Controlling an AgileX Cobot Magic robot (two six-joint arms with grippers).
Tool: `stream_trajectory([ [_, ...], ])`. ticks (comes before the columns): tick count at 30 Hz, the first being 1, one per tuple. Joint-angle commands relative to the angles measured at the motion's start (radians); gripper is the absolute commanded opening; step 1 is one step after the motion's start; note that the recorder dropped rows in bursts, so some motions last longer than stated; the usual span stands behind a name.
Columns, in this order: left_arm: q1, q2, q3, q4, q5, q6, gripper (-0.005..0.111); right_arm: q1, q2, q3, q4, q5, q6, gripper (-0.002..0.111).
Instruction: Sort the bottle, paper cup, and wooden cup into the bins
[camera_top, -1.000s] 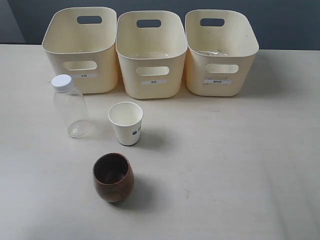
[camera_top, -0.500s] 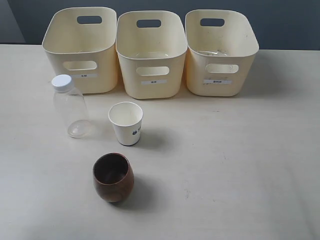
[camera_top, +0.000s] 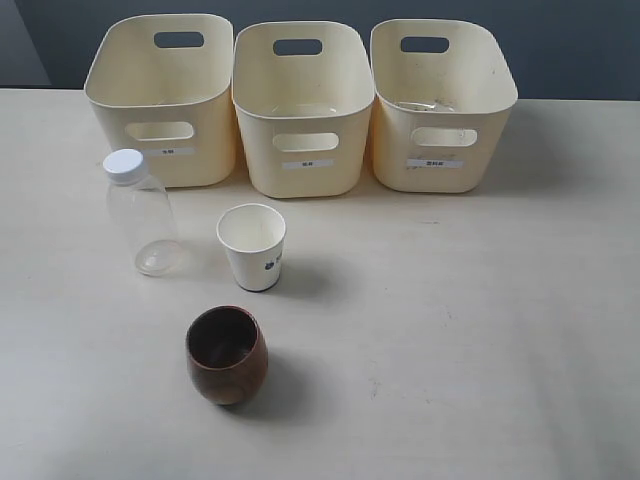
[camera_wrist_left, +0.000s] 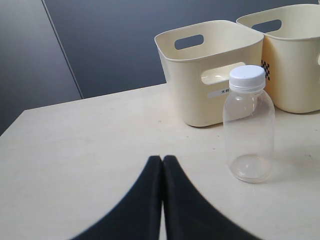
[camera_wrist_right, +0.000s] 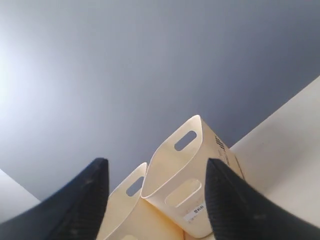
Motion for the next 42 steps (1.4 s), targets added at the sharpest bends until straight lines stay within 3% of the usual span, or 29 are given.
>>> stream_trajectory([
  [1,-0.003,-0.005,0.001,-0.005,-0.001,-0.002,0.0,-0.005,-0.006,0.001,0.014,0.044,0.017,0.055],
  [20,-0.003,-0.005,0.001,-0.005,-0.001,-0.002,0.0,-0.005,-0.006,0.001,0.012,0.062,0.014,0.055],
  [27,-0.003,-0.005,0.001,-0.005,-0.001,-0.002,0.0,-0.005,-0.006,0.001,0.016,0.175,0.014,0.055],
  [42,-0.003,-0.005,0.001,-0.005,-0.001,-0.002,0.0,-0.006,-0.006,0.001,0.014,0.236,0.012,0.055],
])
